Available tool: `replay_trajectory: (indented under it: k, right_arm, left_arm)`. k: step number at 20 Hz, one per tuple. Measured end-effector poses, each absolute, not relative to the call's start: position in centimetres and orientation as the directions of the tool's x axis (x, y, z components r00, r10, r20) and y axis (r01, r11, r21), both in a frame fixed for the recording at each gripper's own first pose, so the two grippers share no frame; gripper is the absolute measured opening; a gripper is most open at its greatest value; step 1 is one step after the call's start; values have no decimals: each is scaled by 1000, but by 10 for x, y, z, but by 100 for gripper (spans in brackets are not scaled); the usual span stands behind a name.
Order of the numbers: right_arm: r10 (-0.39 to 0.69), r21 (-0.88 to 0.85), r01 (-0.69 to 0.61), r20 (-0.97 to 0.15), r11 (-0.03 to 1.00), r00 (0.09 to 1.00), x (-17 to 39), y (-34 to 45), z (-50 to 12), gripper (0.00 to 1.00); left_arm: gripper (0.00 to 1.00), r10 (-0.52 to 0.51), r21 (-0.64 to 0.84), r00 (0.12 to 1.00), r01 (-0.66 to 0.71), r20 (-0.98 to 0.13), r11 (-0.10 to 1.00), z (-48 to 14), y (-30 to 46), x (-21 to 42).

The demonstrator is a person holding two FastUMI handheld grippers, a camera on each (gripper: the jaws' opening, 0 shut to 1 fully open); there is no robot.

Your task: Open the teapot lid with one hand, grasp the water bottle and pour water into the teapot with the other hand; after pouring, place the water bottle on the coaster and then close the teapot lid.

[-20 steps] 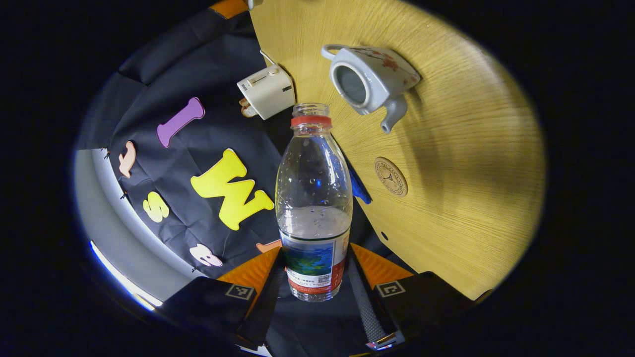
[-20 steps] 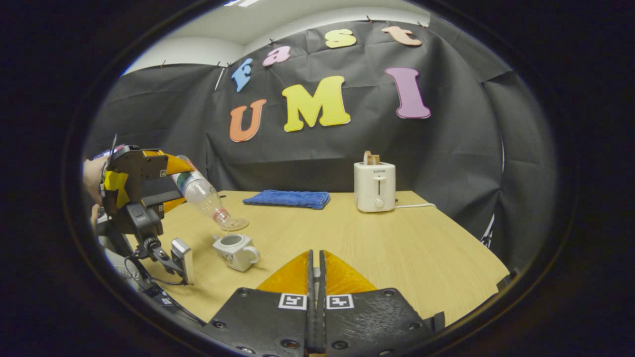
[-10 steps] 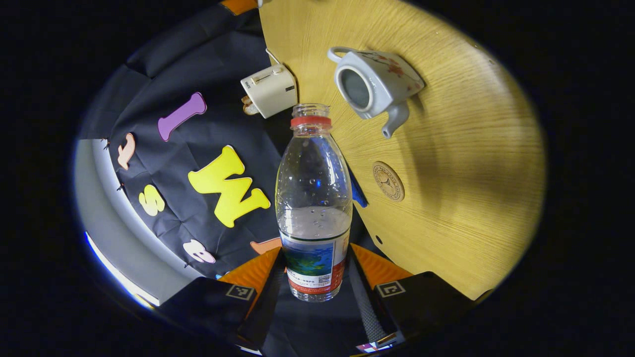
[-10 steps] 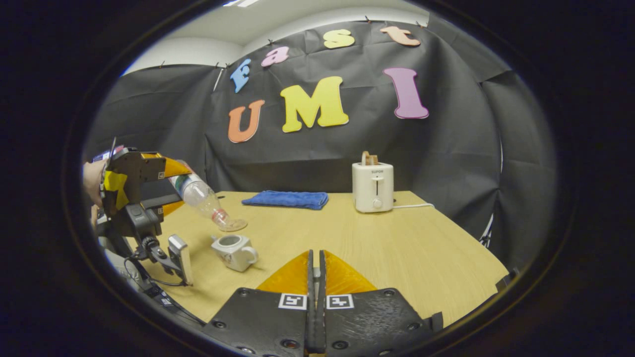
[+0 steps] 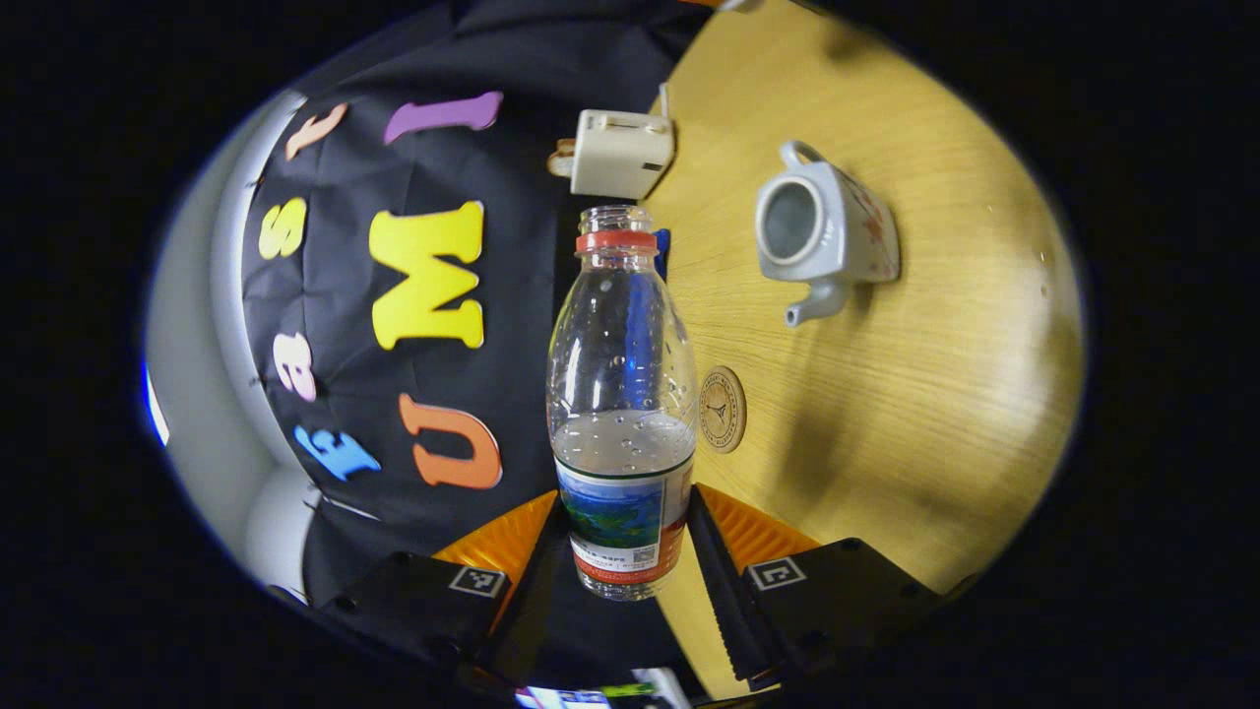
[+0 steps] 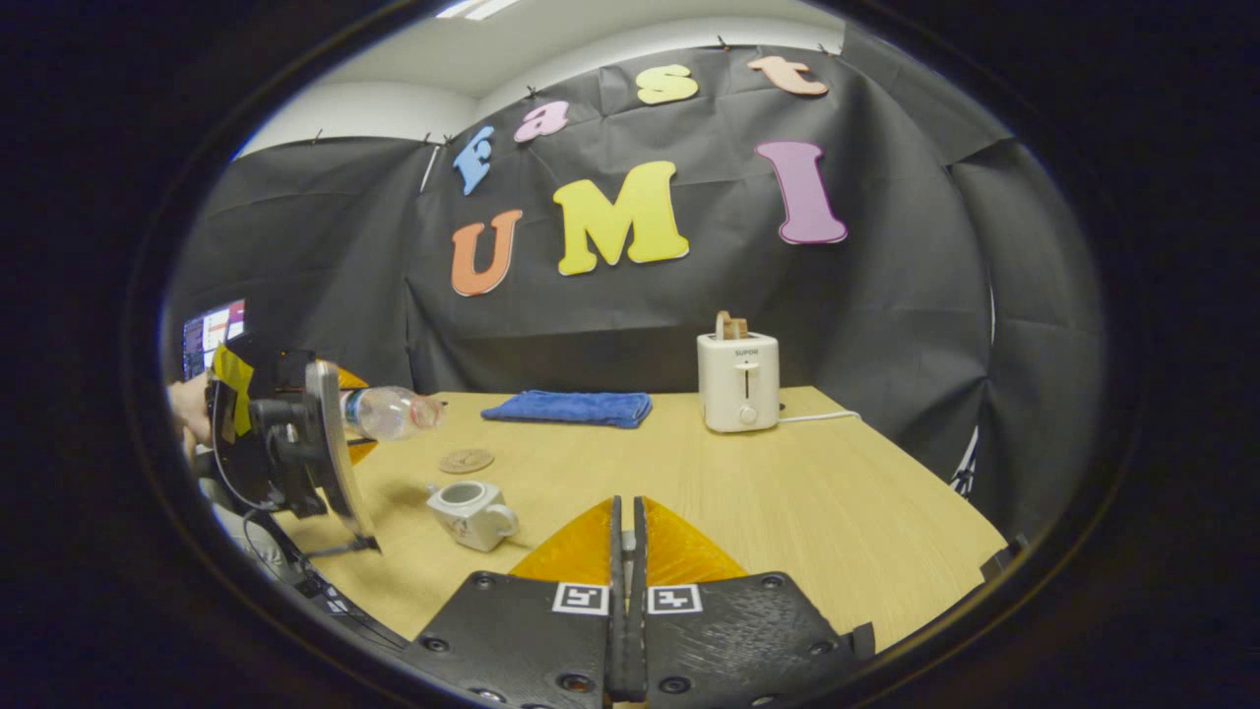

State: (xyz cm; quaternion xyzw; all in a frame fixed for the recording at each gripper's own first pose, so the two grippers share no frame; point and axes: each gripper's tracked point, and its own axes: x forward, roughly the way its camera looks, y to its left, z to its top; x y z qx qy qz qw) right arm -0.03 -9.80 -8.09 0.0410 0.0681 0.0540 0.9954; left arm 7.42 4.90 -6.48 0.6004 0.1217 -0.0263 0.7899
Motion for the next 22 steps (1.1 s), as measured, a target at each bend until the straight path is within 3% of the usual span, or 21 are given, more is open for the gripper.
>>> replay_trajectory:
  k: [5,9,12,17,22]
  right_arm:
    - [113,70,-105,-115,992,987,1,-94,-69,0]
    - [103,74,-95,-110,993,989,2,-98,-64,0]
    - [100,70,-93,-108,993,989,1,-97,-62,0]
    - [83,56,-78,-110,995,990,2,-98,-64,0]
    - [56,62,-48,-125,997,991,5,-109,-70,0]
  left_arm:
    - [74,59,736,979,104,-193,668,-57,35,66]
    - [74,7,384,981,70,-196,921,-61,18,70]
    - [75,-21,197,982,58,-185,979,-61,10,73]
    - [75,-63,59,987,72,-150,996,-61,-4,89]
    - [75,-106,-53,979,98,-172,994,-68,7,143]
